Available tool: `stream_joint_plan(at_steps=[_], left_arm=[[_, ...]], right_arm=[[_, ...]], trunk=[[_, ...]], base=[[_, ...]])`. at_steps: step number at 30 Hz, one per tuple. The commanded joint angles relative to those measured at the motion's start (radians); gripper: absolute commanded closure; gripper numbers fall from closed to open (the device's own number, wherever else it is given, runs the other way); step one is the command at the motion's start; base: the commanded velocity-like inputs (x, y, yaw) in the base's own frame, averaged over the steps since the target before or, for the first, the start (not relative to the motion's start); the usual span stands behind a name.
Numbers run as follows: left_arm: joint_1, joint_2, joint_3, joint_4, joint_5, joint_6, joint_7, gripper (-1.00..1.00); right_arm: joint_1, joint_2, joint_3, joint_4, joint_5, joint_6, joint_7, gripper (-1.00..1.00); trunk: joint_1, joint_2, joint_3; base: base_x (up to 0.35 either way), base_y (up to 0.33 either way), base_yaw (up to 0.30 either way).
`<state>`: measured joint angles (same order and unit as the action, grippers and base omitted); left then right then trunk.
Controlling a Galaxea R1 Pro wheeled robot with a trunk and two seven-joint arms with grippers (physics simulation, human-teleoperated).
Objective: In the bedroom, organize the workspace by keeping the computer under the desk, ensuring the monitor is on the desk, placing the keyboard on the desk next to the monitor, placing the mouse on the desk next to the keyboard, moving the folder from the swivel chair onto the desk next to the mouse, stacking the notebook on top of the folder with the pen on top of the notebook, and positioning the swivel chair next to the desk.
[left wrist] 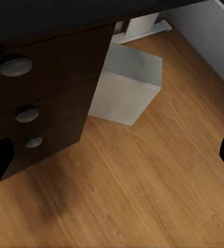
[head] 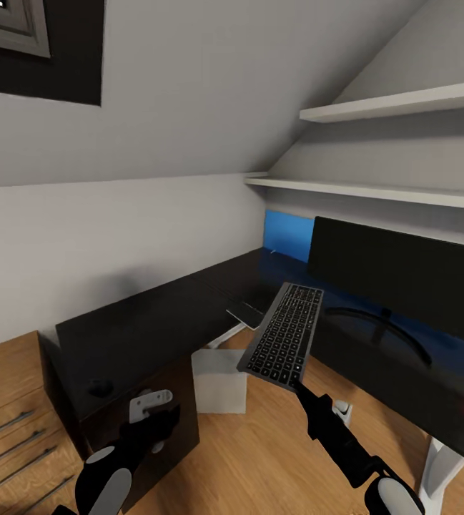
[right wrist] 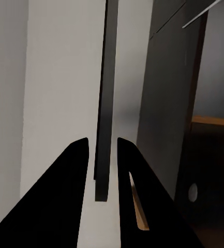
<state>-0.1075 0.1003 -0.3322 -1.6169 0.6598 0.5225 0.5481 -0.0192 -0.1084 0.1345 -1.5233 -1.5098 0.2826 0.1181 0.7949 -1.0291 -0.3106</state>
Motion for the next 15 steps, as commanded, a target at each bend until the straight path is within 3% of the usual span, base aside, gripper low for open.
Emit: stream_joint_plan(at_steps=[1,15], left_arm=[[-0.001,0.001,-0.002,-0.001,0.010,0.001,0.010,-1.00],[0.000,0.001,-0.002,-0.001,0.009,0.001,0.010,-1.00]], right_arm=[[-0.001,-0.001,0.001,0.000,-0.009,0.002,0.004,1.00],[-0.001,-0.002,0.001,0.001,-0.009,0.004,0.008,1.00]], trunk=[[0.000,-0.001,-0.002],[0.000,-0.001,-0.002]], base=[[0.000,0.000,-0.043],[0.000,0.000,-0.007]])
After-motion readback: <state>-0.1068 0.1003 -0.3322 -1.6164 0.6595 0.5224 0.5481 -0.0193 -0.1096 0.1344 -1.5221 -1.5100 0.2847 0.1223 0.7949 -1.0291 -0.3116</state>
